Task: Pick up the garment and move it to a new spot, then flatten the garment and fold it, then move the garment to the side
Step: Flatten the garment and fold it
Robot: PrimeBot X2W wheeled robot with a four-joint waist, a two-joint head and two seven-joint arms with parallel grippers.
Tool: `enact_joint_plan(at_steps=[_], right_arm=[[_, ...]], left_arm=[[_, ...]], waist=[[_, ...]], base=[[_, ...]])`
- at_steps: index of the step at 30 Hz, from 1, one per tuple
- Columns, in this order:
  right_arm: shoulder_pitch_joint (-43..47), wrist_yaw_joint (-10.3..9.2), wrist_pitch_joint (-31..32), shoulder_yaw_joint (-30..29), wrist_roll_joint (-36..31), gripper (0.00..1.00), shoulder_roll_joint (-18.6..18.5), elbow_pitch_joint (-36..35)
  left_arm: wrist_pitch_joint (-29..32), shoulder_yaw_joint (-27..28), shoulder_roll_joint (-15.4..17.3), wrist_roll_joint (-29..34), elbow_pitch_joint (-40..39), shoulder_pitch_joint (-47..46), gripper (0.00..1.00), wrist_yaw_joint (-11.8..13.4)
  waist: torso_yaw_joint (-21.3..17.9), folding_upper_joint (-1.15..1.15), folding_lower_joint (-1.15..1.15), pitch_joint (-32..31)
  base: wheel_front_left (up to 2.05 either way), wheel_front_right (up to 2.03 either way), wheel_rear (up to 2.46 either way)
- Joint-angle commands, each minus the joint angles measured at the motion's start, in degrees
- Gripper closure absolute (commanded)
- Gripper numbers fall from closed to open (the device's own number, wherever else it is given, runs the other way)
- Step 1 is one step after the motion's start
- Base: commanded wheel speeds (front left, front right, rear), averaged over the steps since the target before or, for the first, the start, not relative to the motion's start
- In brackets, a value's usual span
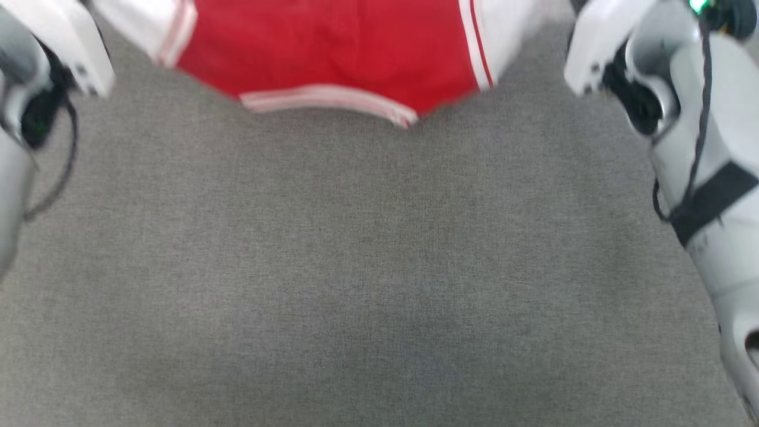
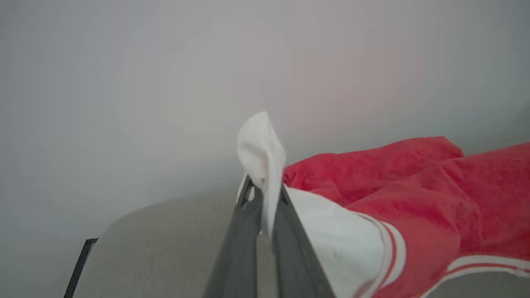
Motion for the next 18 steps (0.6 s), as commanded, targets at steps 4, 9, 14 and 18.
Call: enact_joint_plan(at_steps=[4, 9, 14, 18], right_arm=[[6.26, -0.01, 6.09, 1.71, 5.04, 1.00, -2.70, -5.10], [14.72, -0.01, 13.45, 2.01, 9.85, 1.00, -6.27, -13.06], [23.90, -0.01, 20.61, -0.08, 12.83, 1.00, -9.45, -21.86], [31.48, -0.01, 26.67, -2.18, 13.58, 1.00, -11.38, -29.06]], left_arm=[[5.93, -2.98, 3.29, -3.37, -4.92, 6.79, 1.00, -0.14], [10.87, -3.68, 7.86, -6.94, -12.63, 14.82, 1.00, 0.30], [15.02, -3.19, 12.77, -11.33, -23.99, 23.98, 1.00, 4.12], [17.69, -2.98, 17.11, -14.55, -35.45, 32.13, 1.00, 9.44]], waist=[[0.04, 0.00, 0.00, -2.47], [0.19, 0.00, 0.00, -4.86], [0.68, 0.00, 0.00, -7.09], [0.92, 0.00, 0.00, -8.52]], base=[[0.00, 0.00, 0.00], [0.00, 0.00, 0.00], [0.00, 0.00, 0.00], [0.00, 0.00, 0.00]])
